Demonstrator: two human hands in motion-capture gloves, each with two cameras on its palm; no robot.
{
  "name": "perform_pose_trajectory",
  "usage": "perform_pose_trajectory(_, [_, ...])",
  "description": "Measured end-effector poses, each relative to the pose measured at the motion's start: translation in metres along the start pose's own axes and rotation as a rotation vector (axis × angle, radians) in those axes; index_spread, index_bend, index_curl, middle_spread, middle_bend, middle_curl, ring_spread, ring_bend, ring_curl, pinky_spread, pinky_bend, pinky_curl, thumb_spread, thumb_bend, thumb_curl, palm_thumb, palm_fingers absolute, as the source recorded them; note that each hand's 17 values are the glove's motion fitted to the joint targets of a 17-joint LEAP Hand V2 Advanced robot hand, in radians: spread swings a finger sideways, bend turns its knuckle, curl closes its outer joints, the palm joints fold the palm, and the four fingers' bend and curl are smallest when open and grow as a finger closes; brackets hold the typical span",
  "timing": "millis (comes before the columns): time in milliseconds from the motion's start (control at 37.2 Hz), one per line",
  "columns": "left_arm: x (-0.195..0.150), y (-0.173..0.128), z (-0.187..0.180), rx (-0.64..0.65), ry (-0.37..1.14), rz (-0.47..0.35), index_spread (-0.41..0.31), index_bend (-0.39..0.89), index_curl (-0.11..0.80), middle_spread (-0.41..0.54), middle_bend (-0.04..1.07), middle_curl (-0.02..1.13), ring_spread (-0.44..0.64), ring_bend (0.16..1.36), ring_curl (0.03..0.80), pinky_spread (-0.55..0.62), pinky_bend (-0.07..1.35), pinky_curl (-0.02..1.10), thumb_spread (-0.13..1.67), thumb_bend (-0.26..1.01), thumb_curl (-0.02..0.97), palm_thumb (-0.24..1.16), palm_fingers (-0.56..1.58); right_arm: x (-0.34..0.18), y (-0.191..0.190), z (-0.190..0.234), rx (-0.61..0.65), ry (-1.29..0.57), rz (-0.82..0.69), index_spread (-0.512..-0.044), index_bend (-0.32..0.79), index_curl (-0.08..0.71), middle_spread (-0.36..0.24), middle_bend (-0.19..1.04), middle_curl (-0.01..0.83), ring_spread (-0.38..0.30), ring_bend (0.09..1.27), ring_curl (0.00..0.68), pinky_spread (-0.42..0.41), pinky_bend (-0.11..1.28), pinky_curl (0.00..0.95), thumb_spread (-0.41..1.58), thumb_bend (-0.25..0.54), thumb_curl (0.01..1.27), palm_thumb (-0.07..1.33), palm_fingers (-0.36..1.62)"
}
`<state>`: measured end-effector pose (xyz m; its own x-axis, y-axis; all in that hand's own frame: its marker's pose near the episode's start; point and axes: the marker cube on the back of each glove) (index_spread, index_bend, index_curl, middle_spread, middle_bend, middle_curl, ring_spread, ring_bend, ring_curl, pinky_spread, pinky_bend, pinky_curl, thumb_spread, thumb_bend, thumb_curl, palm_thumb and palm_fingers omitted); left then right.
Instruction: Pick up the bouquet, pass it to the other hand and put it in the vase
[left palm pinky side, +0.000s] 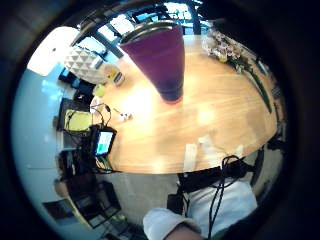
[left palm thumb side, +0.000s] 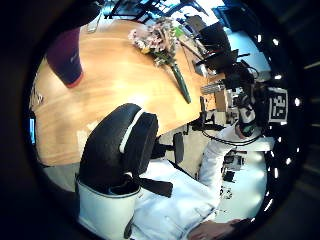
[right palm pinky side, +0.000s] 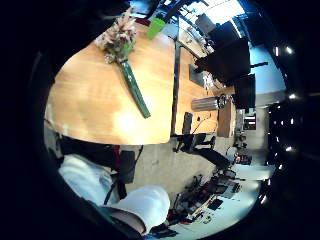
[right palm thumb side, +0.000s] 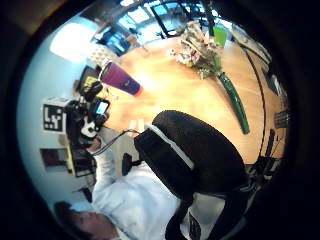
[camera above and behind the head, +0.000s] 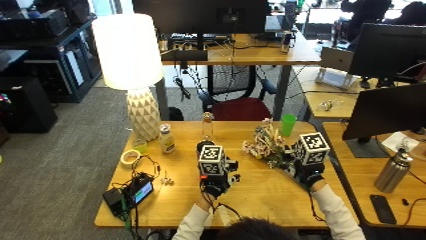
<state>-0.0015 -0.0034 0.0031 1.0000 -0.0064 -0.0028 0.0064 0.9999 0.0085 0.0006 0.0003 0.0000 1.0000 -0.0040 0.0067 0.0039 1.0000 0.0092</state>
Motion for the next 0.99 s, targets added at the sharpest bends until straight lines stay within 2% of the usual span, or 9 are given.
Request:
perform_pose_trajectory(81, [-0.001, 0.004, -0.003, -0.007, -0.005, -0.015, -0.049, 0.25, 0.110, 0.038, 0.18, 0.09, 0.09, 0.44, 0.120, 0.20, 0.22, 0.08, 0.55, 0.08, 0.049, 0.16, 0.44, 0.001, 0.000, 0.000, 0.010, -0.006, -0.001, -0.231, 0.12, 0.060, -0.043, 0.30, 0.111, 0.055, 0.31, 0.096, 0.160, 0.44, 0.136, 0.56, 0.120, 0.05, 0.21, 0.47])
perform_pose_trajectory(161, [-0.002, 0.011, -0.007, -0.019, -0.002, -0.024, -0.059, 0.25, 0.149, 0.046, 0.18, 0.13, 0.12, 0.46, 0.159, 0.26, 0.22, 0.11, 0.71, 0.08, 0.069, 0.17, 0.43, 0.000, 0.001, -0.002, 0.014, -0.008, -0.010, -0.279, 0.12, 0.095, -0.052, 0.31, 0.149, 0.068, 0.32, 0.135, 0.195, 0.45, 0.181, 0.72, 0.115, 0.06, 0.23, 0.45])
perform_pose_trajectory(295, [0.001, 0.011, -0.010, 0.001, 0.011, -0.023, -0.066, 0.24, 0.200, 0.055, 0.17, 0.16, 0.14, 0.47, 0.188, 0.31, 0.21, 0.15, 0.87, 0.06, 0.098, 0.18, 0.41, -0.003, 0.004, -0.006, 0.005, -0.011, -0.022, -0.320, 0.13, 0.126, -0.061, 0.32, 0.196, 0.076, 0.33, 0.169, 0.225, 0.45, 0.218, 0.90, 0.098, 0.08, 0.24, 0.43])
perform_pose_trajectory(430, [0.006, 0.009, -0.016, 0.018, -0.004, 0.008, -0.066, 0.22, 0.239, 0.059, 0.17, 0.19, 0.16, 0.47, 0.204, 0.33, 0.20, 0.18, 0.97, 0.03, 0.125, 0.19, 0.40, -0.003, 0.008, -0.013, -0.025, -0.033, -0.016, -0.341, 0.12, 0.144, -0.059, 0.33, 0.232, 0.085, 0.35, 0.193, 0.237, 0.45, 0.238, 1.01, 0.076, 0.11, 0.24, 0.43])
perform_pose_trajectory(537, [0.013, 0.007, -0.024, 0.032, -0.006, 0.049, -0.060, 0.20, 0.261, 0.061, 0.17, 0.21, 0.16, 0.48, 0.215, 0.35, 0.20, 0.19, 1.02, 0.02, 0.143, 0.19, 0.39, 0.002, 0.011, -0.019, -0.084, -0.045, 0.005, -0.330, 0.06, 0.130, -0.039, 0.32, 0.251, 0.094, 0.45, 0.227, 0.252, 0.48, 0.257, 1.04, 0.039, 0.12, 0.22, 0.50])
perform_pose_trajectory(671, [0.021, 0.008, -0.029, 0.045, -0.028, 0.090, -0.051, 0.17, 0.278, 0.063, 0.17, 0.22, 0.17, 0.49, 0.230, 0.36, 0.20, 0.22, 1.05, -0.01, 0.165, 0.19, 0.37, 0.018, 0.010, -0.035, -0.167, -0.067, 0.081, -0.262, 0.01, 0.101, -0.002, 0.32, 0.276, 0.103, 0.52, 0.267, 0.260, 0.60, 0.304, 1.04, 0.009, 0.15, 0.23, 0.51])
perform_pose_trajectory(779, [0.029, 0.012, -0.027, 0.040, -0.019, 0.116, -0.044, 0.16, 0.286, 0.064, 0.17, 0.24, 0.17, 0.50, 0.240, 0.36, 0.21, 0.23, 1.06, -0.02, 0.179, 0.19, 0.36, 0.049, -0.008, -0.032, -0.210, -0.098, 0.178, -0.227, 0.01, 0.086, 0.014, 0.32, 0.294, 0.107, 0.57, 0.293, 0.255, 0.65, 0.331, 1.04, -0.009, 0.17, 0.24, 0.51])
perform_pose_trajectory(859, [0.034, 0.011, -0.021, 0.033, -0.013, 0.135, -0.041, 0.16, 0.291, 0.069, 0.17, 0.25, 0.17, 0.51, 0.248, 0.36, 0.21, 0.25, 1.07, -0.02, 0.188, 0.19, 0.35, 0.076, -0.025, -0.024, -0.226, -0.141, 0.243, -0.198, -0.03, 0.057, 0.026, 0.34, 0.310, 0.063, 0.66, 0.322, 0.220, 0.69, 0.341, 1.04, -0.010, 0.18, 0.27, 0.58])
perform_pose_trajectory(994, [0.039, 0.015, -0.019, 0.012, -0.013, 0.145, -0.038, 0.16, 0.300, 0.071, 0.17, 0.26, 0.18, 0.51, 0.257, 0.37, 0.21, 0.26, 1.07, -0.02, 0.201, 0.19, 0.34, 0.109, -0.039, -0.008, -0.249, -0.191, 0.345, -0.170, -0.02, 0.031, 0.028, 0.36, 0.335, 0.004, 0.73, 0.354, 0.160, 0.73, 0.360, 1.04, -0.005, 0.21, 0.32, 0.59])
